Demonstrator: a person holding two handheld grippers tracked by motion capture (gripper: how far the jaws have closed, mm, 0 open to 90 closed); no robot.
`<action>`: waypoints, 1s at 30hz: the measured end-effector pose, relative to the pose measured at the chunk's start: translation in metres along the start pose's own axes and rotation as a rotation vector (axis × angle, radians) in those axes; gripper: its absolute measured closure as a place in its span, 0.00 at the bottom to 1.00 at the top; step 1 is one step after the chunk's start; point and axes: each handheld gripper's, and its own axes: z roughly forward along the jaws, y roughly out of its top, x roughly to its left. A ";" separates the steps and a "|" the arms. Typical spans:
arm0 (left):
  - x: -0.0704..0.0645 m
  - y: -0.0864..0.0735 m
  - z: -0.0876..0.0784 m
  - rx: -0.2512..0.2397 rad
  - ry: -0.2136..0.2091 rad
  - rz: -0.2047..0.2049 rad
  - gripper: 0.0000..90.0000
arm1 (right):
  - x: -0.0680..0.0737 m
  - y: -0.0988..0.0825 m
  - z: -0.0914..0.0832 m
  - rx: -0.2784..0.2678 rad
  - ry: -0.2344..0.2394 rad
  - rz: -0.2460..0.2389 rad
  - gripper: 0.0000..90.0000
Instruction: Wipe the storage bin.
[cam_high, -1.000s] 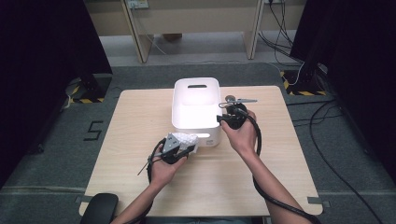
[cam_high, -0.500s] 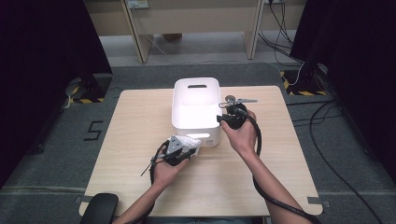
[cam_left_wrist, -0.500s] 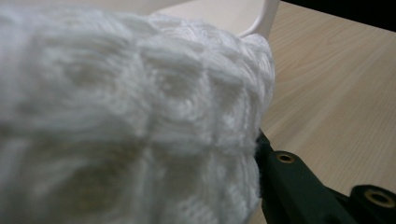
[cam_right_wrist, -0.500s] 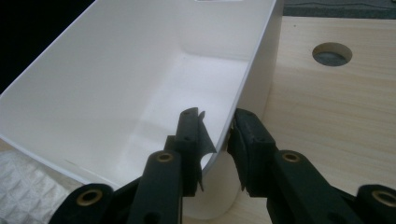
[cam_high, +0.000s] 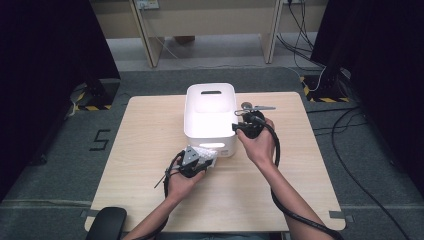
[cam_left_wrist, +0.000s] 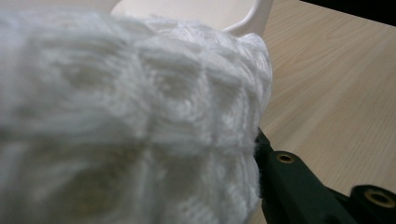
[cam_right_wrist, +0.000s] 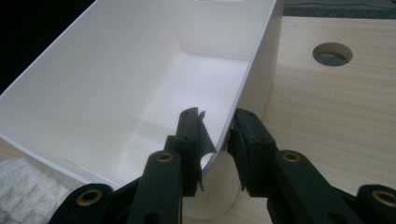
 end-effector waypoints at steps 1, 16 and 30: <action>-0.001 0.001 0.001 -0.001 0.000 0.000 0.83 | 0.000 0.000 0.000 0.001 0.001 0.002 0.81; -0.009 0.010 0.001 -0.041 -0.013 -0.002 0.83 | 0.000 0.000 0.000 -0.001 0.002 -0.001 0.81; -0.015 0.033 -0.016 -0.108 -0.002 -0.012 0.83 | 0.000 0.000 0.000 -0.001 0.000 -0.003 0.81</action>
